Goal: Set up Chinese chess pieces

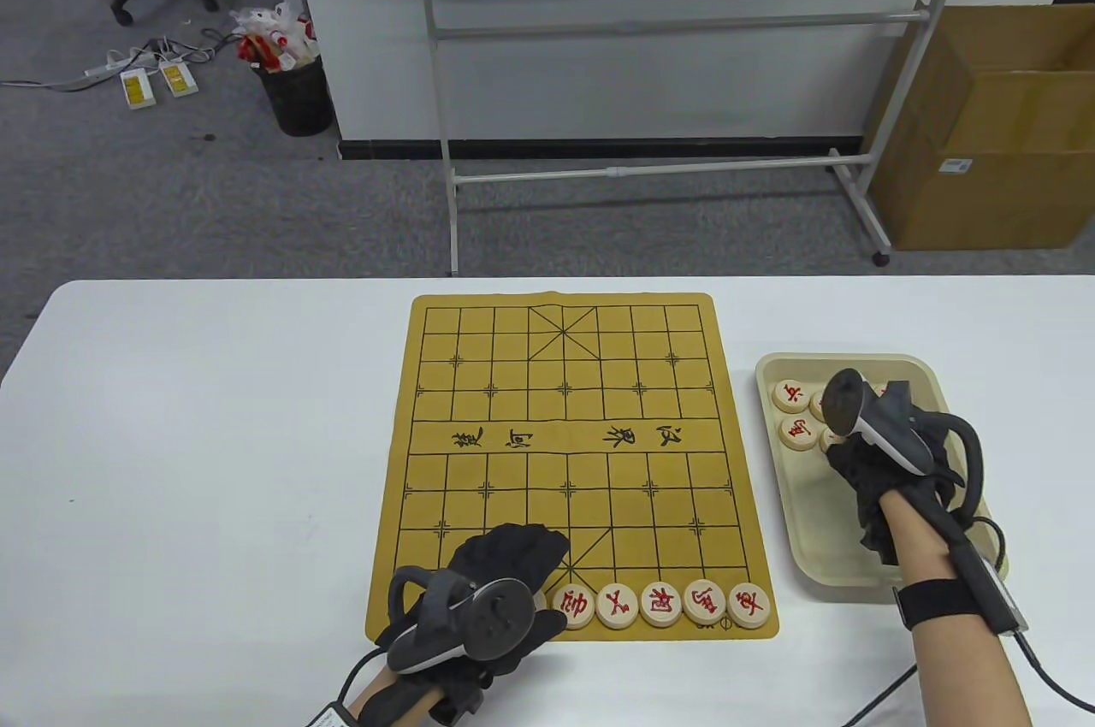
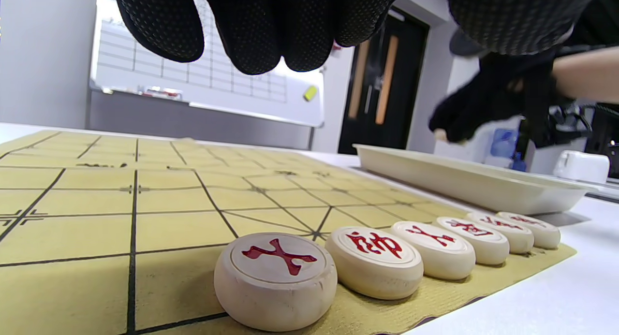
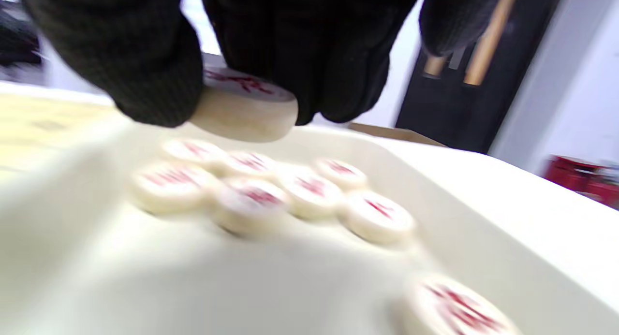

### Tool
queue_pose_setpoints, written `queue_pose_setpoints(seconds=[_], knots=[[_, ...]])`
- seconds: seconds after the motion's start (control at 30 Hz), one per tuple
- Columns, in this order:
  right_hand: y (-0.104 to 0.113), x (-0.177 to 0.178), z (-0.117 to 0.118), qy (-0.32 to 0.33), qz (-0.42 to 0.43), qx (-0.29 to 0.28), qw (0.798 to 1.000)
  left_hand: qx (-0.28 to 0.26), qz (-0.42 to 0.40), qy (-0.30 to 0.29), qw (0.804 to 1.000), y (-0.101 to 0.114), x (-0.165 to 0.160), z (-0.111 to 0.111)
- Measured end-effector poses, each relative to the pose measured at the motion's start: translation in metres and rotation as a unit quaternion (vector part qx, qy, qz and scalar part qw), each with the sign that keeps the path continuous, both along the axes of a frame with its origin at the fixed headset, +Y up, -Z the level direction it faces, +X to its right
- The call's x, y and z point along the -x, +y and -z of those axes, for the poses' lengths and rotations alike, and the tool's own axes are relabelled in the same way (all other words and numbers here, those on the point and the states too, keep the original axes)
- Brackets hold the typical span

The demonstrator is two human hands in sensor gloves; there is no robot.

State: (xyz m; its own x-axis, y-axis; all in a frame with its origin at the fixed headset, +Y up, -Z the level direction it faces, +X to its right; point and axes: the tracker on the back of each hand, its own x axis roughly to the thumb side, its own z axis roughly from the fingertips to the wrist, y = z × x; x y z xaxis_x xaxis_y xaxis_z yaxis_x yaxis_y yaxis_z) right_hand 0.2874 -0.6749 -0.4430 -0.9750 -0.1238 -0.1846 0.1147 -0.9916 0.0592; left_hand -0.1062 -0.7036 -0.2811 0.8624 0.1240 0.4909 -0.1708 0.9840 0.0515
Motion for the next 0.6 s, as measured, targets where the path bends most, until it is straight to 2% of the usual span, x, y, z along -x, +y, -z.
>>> queue_pose_setpoints(seconds=[0.07, 0.13, 0.2, 0.3, 0.43, 0.6], knots=[[0.01, 0.034, -0.003, 0.055, 0.003, -0.011, 0.998, 0.0, 0.001, 0.0, 1.0, 0.0, 0.0, 0.0], [0.012, 0.071, -0.006, 0.104, 0.0, -0.012, 0.995, -0.002, 0.0, 0.001, 1.0, 0.0, 0.0, 0.0], [0.004, 0.108, -0.007, 0.142, 0.001, -0.005, 0.99, -0.003, -0.001, 0.002, 1.0, 0.0, 0.001, 0.0], [-0.023, 0.158, -0.005, 0.185, -0.024, 0.036, 0.982, -0.003, -0.003, 0.004, 1.0, 0.001, 0.003, 0.0], [-0.053, 0.194, -0.001, 0.191, -0.083, 0.072, 0.975, 0.0, -0.006, 0.005, 1.0, 0.0, 0.002, 0.0], [-0.078, 0.202, 0.002, 0.173, -0.115, 0.115, 0.971, 0.0, -0.002, 0.001, 1.0, 0.0, 0.001, 0.0]])
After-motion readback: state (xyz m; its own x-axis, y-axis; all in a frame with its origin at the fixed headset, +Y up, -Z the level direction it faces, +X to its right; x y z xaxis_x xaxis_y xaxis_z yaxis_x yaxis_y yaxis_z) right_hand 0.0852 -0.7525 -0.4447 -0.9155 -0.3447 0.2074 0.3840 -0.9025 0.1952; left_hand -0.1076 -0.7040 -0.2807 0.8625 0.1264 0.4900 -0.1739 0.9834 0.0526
